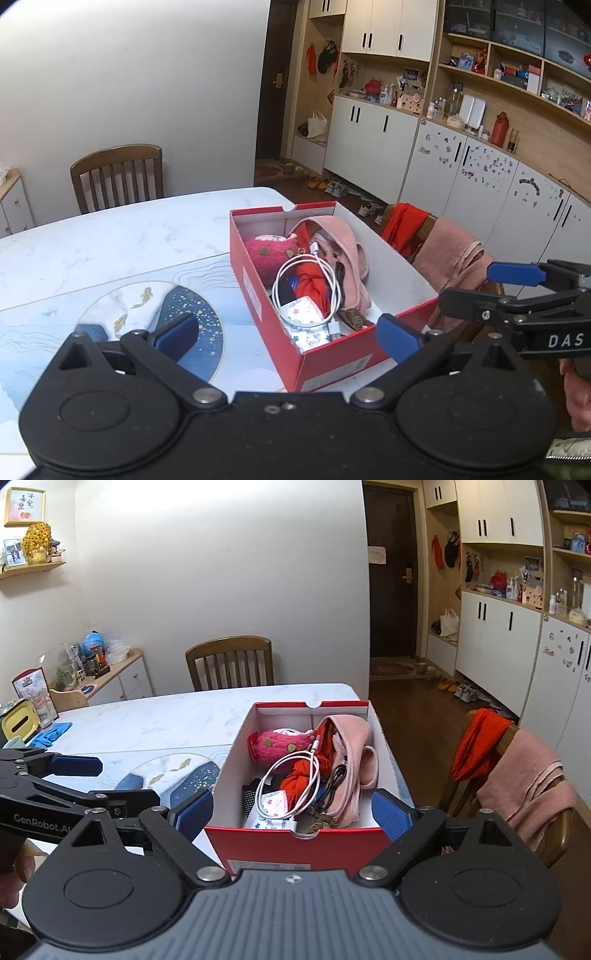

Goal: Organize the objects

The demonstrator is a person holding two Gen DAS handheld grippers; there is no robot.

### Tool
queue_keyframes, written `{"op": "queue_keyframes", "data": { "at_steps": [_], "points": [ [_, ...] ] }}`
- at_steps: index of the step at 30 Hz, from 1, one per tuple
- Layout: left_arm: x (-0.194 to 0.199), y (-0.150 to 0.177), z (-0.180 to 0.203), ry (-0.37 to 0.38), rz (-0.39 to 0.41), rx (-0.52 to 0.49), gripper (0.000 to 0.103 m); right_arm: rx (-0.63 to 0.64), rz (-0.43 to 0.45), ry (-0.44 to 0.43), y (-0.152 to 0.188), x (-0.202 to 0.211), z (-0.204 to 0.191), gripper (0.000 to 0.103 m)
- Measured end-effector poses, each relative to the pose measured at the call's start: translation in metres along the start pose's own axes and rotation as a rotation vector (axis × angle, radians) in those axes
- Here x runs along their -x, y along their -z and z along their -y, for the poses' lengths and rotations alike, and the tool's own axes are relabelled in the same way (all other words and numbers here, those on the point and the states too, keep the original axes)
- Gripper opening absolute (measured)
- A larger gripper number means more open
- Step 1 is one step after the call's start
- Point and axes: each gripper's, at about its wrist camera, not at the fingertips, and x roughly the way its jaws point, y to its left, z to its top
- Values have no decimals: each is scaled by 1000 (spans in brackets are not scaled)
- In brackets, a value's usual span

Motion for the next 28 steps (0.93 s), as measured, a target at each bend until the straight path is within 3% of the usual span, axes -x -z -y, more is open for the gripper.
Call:
{"op": "queue_keyframes", "data": {
  "at_steps": [20, 28],
  "points": [
    [-6, -2, -1, 40, -2, 24, 102, -18, -10, 16, 0, -1, 2, 93],
    [-11, -1, -8, 23, -6, 30, 102, -22, -16, 17, 0, -4, 1, 93]
  ]
}}
